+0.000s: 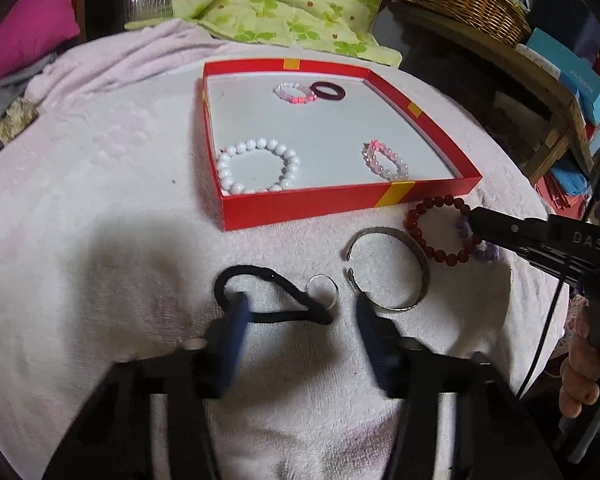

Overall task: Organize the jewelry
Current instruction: 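Close left tool on black hair tie while right tool grasps dark red bead bracelet, then carry hair tie with left tool while right tool carries red bracelet into tray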

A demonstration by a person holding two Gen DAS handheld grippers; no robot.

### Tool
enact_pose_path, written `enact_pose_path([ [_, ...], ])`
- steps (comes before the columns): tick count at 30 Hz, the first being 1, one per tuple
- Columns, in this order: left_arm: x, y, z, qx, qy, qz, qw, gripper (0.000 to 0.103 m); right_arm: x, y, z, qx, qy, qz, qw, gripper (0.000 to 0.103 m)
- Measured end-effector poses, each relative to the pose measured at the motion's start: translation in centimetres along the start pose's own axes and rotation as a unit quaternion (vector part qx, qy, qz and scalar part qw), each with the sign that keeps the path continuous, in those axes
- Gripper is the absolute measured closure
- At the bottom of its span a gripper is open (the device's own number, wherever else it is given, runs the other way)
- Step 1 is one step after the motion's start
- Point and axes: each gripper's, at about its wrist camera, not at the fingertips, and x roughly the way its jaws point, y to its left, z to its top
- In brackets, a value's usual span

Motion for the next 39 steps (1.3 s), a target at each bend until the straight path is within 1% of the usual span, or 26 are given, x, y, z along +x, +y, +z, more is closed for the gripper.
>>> enact_pose_path([
  [2,0.0,0.0,0.0,0.002,-0.006,0.001,1.0000,0.069,-0.1,0.1,-0.1,0.001,0.001,0.002,1.000,0.093],
  [5,0.1,0.0,0.0,0.002,-0.004,-0.007,1.0000,0.081,-0.2,0.4,-0.1,0.001,0.003,0.008,1.000,0.093],
  [7,0.1,0.0,0.0,0.005,-0.003,-0.005,1.0000,0.087,-0.3,0.4,-0.2,0.002,0.005,0.011,1.000,0.093],
  [10,-0.2,0.2,0.0,0.003,-0.005,-0.005,1.0000,0.090,-0.3,0.4,-0.1,0.007,0.006,0.016,1.000,0.093],
  [15,-1.7,0.4,0.0,0.006,-0.022,-0.008,0.9997,0.091,-0.8,0.8,0.0,0.002,-0.002,0.032,0.999,0.093],
  [19,-2.6,0.5,0.2,0.005,-0.033,-0.015,0.9993,0.092,-1.1,1.2,0.1,0.003,-0.006,0.054,0.999,0.093],
  [29,-4.0,-0.2,1.0,0.009,-0.059,-0.031,0.9977,0.092,-2.0,1.2,0.7,0.010,-0.025,0.070,0.997,0.093],
  [36,-4.4,-1.7,2.0,0.026,-0.085,-0.044,0.9951,0.092,-3.4,0.8,1.7,0.020,-0.050,0.082,0.995,0.093],
  [39,-4.5,-2.1,2.6,0.027,-0.095,-0.054,0.9937,0.092,-3.8,0.8,2.3,0.023,-0.060,0.087,0.994,0.093],
])
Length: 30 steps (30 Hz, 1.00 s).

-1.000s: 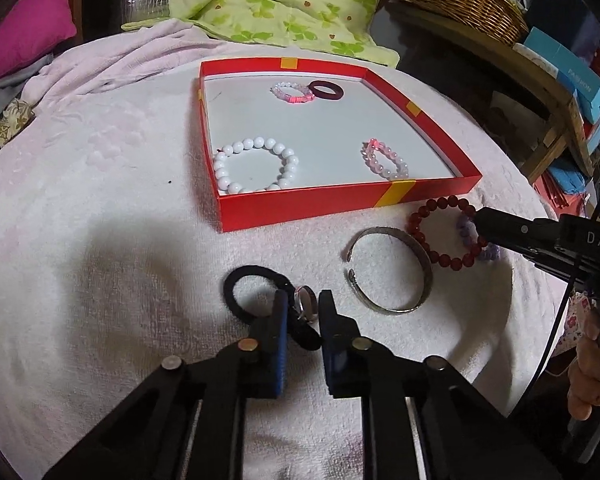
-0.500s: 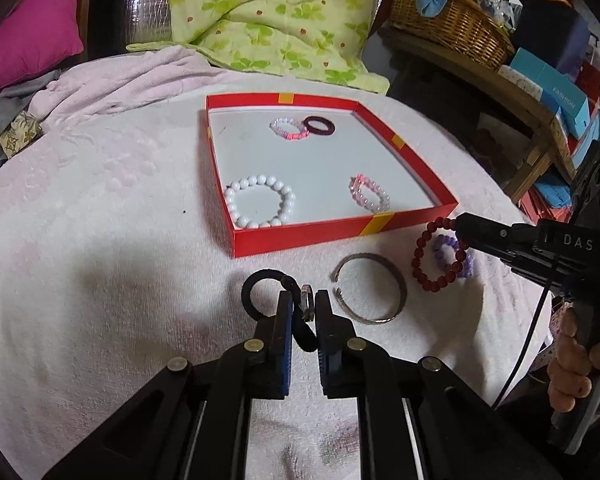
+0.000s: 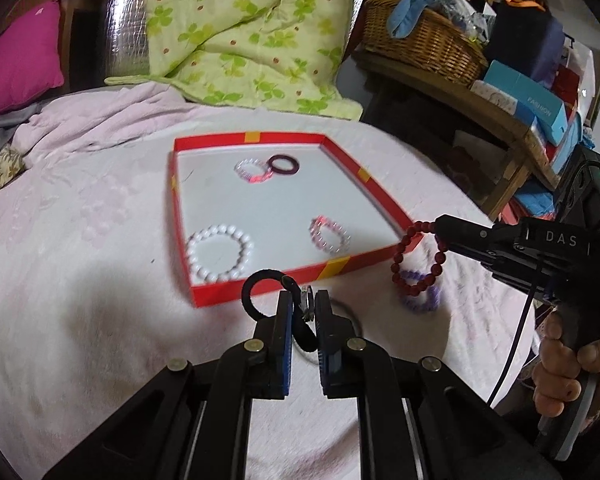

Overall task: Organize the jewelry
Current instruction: 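Carry hair tie with left tool while right tool carries red bracelet into tray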

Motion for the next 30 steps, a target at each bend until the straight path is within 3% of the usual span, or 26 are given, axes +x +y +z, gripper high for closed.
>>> enact_pose_path([
  [8,1.8,-1.0,2.2,0.006,-0.016,-0.008,0.9998,0.092,0.3,0.3,2.4,-0.005,-0.031,-0.018,0.999,0.093],
  [18,7.4,-1.7,4.0,-0.011,0.004,-0.006,0.9999,0.092,3.2,-1.2,5.3,0.018,-0.034,-0.053,0.998,0.093],
  [22,8.8,-1.8,4.1,-0.004,0.011,0.013,0.9998,0.092,5.3,-2.2,6.7,0.023,-0.032,-0.050,0.998,0.092],
  [30,9.8,-1.3,5.5,-0.010,-0.005,0.018,0.9998,0.092,8.4,-2.0,8.8,0.012,-0.048,-0.040,0.998,0.092],
])
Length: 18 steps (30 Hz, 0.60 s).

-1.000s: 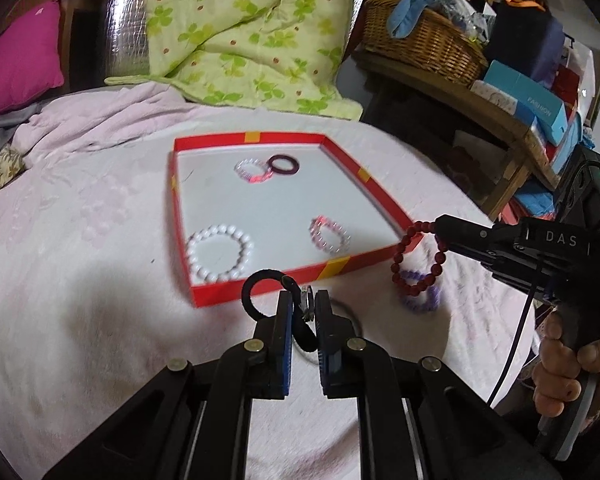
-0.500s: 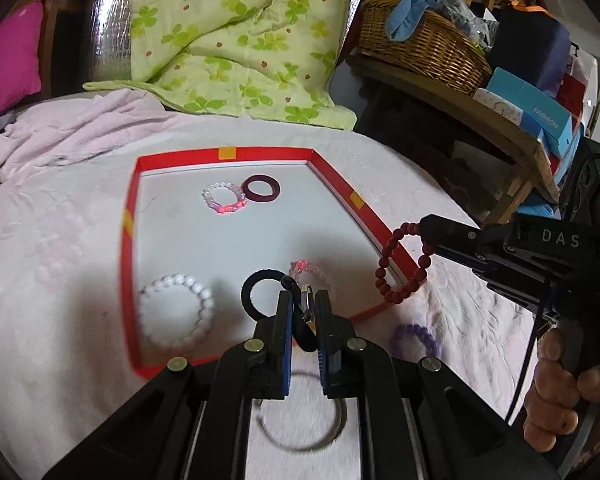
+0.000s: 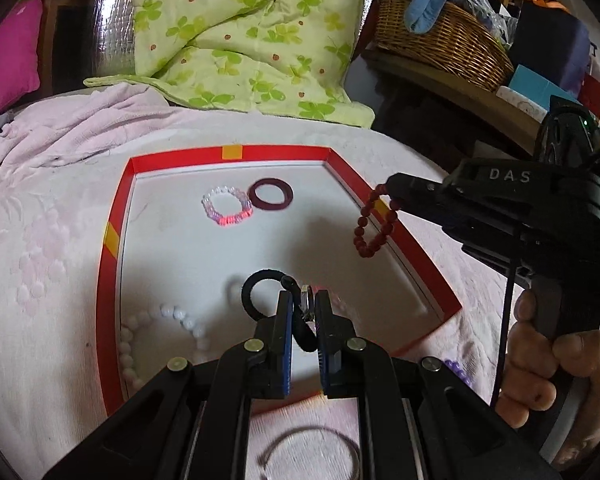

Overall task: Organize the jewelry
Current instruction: 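Carry hair tie with left tool while right tool carries red bracelet into tray, then open left tool over the tray while right tool releases the red bracelet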

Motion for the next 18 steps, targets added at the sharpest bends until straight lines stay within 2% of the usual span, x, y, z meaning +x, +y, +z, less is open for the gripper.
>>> enact_pose_path([
  [4,0.9,0.1,0.5,0.000,-0.004,0.010,0.9999,0.092,1.5,0.3,0.5,0.010,-0.004,0.031,0.999,0.092],
  [7,1.4,0.0,0.7,0.011,-0.005,0.028,0.9995,0.092,2.8,-0.2,0.5,0.018,0.005,0.019,1.000,0.089],
  [9,1.5,-0.1,0.7,0.023,-0.003,0.041,0.9989,0.082,3.6,-1.4,0.4,0.039,0.019,0.000,0.999,0.089],
  [11,1.3,0.1,0.6,0.023,-0.003,0.047,0.9986,0.056,3.6,-2.4,0.4,0.049,0.024,-0.027,0.998,0.089],
  [12,1.0,0.2,0.6,0.022,-0.006,0.052,0.9984,0.050,3.4,-2.7,0.5,0.051,0.023,-0.032,0.998,0.088],
  [13,0.7,0.3,0.6,0.021,-0.012,0.054,0.9982,0.047,2.8,-3.0,0.7,0.053,0.021,-0.038,0.998,0.084],
  [15,0.0,0.4,0.4,0.024,-0.014,0.051,0.9983,0.047,1.9,-3.3,0.9,0.053,0.016,-0.037,0.998,0.079],
  [18,-0.9,0.6,0.1,0.037,-0.009,0.061,0.9974,0.045,0.2,-2.9,0.9,0.030,0.007,-0.038,0.999,0.077],
])
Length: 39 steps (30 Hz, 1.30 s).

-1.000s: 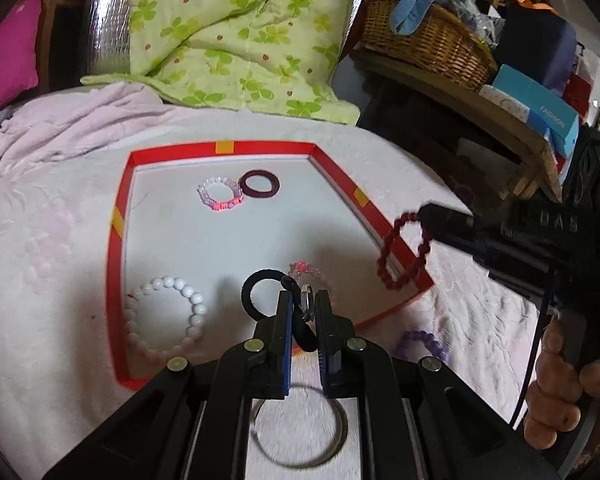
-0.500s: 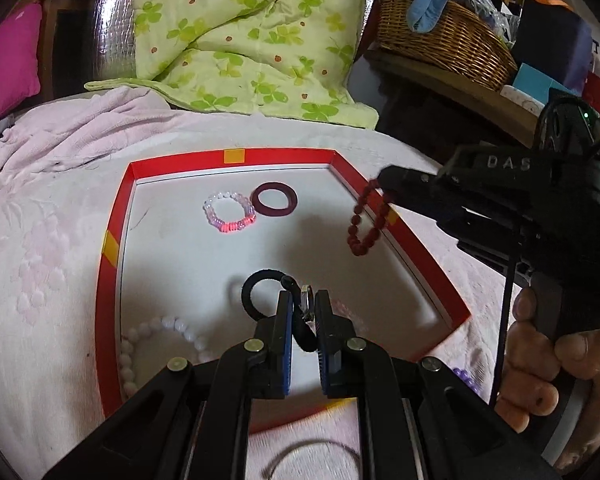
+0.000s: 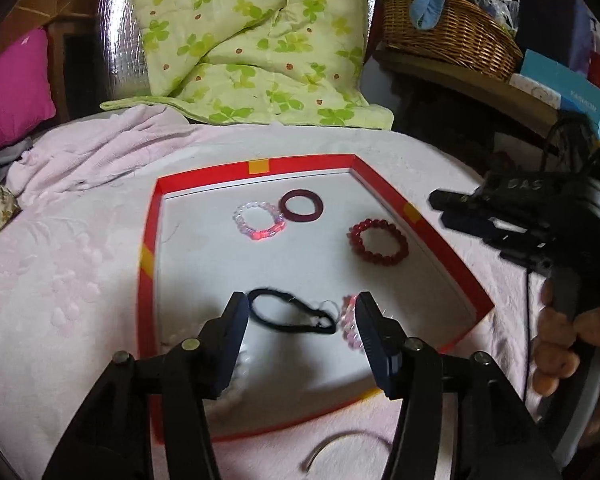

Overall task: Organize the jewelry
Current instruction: 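Open left tool over the tray while right tool releases the red bracelet, then move left tool to silver bangle while right tool approaches purple bead bracelet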

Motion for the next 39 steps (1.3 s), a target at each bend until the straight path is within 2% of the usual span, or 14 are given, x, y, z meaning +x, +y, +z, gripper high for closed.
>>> enact_pose_path([
  [7,-1.8,1.5,-1.8,0.029,0.019,0.045,0.9984,0.044,-3.3,-0.2,-0.5,-0.031,-0.001,-0.020,0.999,0.065],
  [17,-4.6,3.0,-4.2,0.039,0.034,0.064,0.9966,0.041,-6.2,-3.2,-0.6,0.023,0.003,-0.039,0.999,0.063],
  [23,-4.9,3.1,-5.6,0.043,0.063,0.052,0.9957,0.041,-7.0,-4.1,-1.7,0.037,0.025,-0.055,0.997,0.063],
  [30,-5.2,3.4,-6.3,0.031,0.078,0.037,0.9957,0.040,-8.1,-4.7,-5.0,0.046,0.071,-0.061,0.995,0.063],
  [33,-5.2,3.2,-6.6,0.030,0.085,0.027,0.9956,0.040,-8.3,-4.9,-6.2,0.044,0.084,-0.067,0.993,0.057],
  [39,-5.4,1.7,-7.5,0.050,0.095,0.003,0.9942,0.040,-7.8,-4.6,-8.1,0.029,0.112,-0.076,0.990,0.057],
])
